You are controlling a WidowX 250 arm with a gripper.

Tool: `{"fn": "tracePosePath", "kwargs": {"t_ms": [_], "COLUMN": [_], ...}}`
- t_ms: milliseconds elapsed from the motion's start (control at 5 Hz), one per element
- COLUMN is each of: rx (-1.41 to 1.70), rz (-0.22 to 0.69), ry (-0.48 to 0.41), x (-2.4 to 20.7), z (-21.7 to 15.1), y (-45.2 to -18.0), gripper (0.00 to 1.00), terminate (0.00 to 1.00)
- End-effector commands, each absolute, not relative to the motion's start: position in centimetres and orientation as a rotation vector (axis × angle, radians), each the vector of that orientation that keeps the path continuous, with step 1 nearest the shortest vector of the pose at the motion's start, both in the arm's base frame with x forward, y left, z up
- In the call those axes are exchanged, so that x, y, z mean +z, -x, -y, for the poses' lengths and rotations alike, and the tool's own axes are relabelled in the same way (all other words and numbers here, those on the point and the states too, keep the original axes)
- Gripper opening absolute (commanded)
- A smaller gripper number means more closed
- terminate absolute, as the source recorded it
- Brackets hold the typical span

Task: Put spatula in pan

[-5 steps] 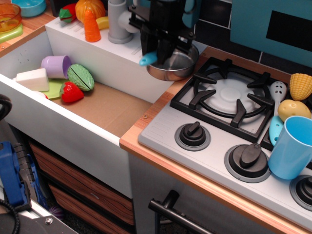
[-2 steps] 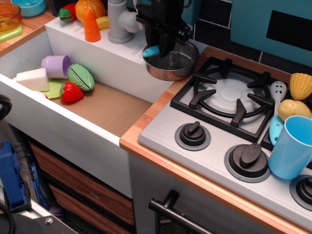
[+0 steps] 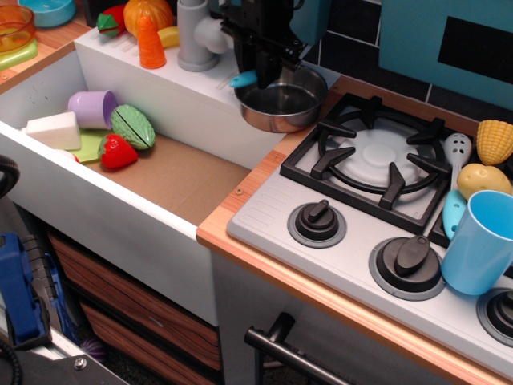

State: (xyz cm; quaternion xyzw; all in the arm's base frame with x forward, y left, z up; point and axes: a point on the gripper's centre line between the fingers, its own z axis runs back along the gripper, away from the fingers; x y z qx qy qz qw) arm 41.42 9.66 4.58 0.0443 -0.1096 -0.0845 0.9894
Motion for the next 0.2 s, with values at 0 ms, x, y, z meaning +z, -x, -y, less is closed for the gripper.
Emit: {"fn": "tracePosePath", "kwargs": {"t_ms": [0], "rx": [-0.191], "rz": [0.289], "ry": [-0.107], "x": [6.23], "z": [-10.20], "y": [-42.33], "gripper": [1.00], "terminate": [1.00]}}
